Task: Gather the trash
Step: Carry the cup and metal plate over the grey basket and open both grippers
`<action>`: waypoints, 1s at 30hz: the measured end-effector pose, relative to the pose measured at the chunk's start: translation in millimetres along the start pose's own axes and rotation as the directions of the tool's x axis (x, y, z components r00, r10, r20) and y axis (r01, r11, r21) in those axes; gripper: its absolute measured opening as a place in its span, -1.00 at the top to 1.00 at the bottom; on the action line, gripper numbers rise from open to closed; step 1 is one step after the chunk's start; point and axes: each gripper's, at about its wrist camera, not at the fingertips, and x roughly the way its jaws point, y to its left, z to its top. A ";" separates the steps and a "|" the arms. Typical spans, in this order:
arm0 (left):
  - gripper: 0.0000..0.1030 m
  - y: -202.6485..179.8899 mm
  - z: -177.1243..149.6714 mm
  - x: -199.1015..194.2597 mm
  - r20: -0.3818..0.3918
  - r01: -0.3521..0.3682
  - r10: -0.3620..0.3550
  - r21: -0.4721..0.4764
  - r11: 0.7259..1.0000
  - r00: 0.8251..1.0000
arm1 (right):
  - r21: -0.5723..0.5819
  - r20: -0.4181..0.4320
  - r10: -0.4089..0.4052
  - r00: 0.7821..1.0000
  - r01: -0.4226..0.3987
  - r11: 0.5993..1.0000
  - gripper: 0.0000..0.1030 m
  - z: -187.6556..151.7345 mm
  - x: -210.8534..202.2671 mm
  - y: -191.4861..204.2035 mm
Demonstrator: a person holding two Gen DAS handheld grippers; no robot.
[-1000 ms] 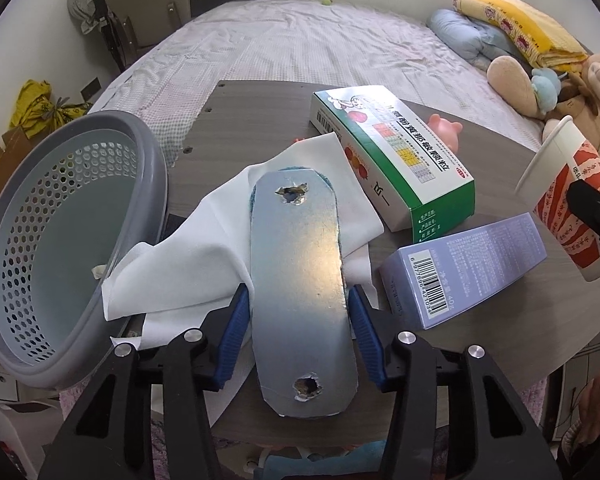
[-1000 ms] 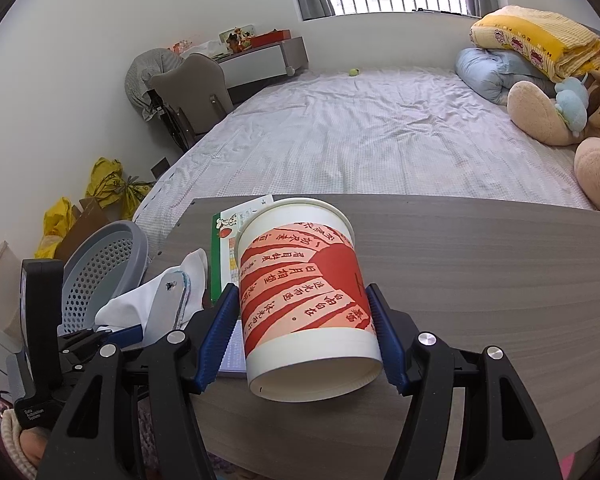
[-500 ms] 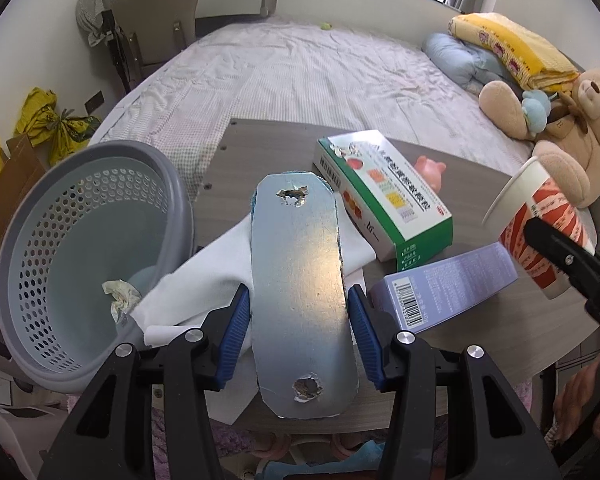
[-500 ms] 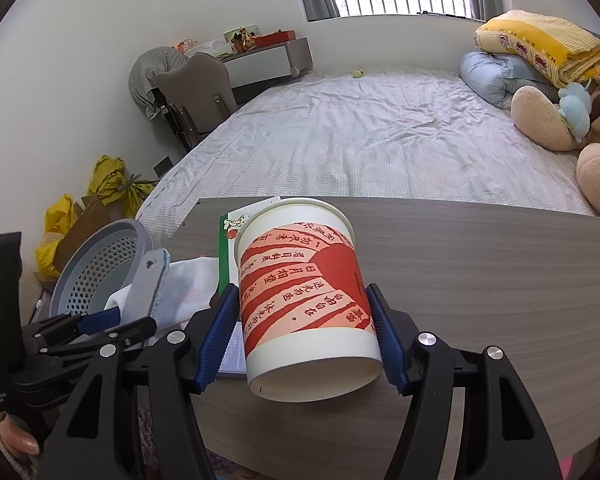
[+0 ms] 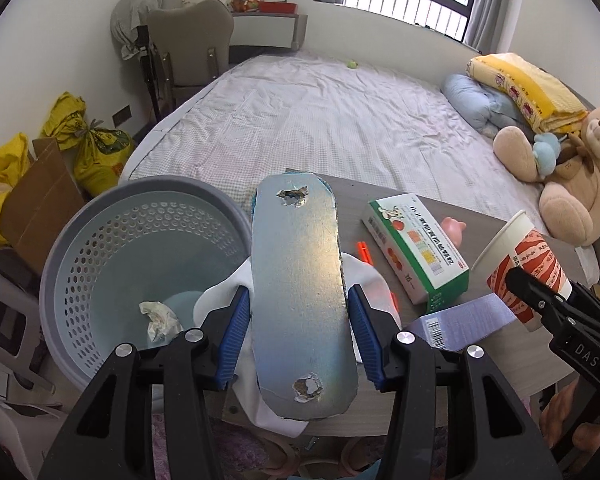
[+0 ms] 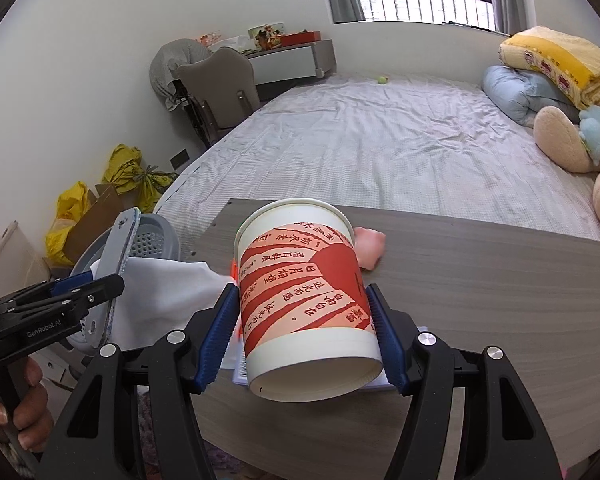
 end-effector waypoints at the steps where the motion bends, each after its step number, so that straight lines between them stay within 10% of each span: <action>1: 0.06 2.8 -0.5 -0.6 0.000 -0.001 0.001 -0.004 1.000 1.000 | -0.007 0.001 0.005 1.000 -0.005 1.000 -0.20 1.8 1.3 4.1; 14: 0.06 23.2 6.1 -27.6 0.046 0.023 -0.021 -0.028 0.999 0.999 | -0.061 -0.012 0.045 0.999 -0.046 0.997 -0.20 12.7 15.6 35.3; 30: 0.06 84.1 17.0 -36.5 0.088 -0.134 0.138 -0.047 0.990 0.987 | -0.179 -0.059 0.185 0.981 -0.193 0.965 -0.20 28.7 45.7 112.7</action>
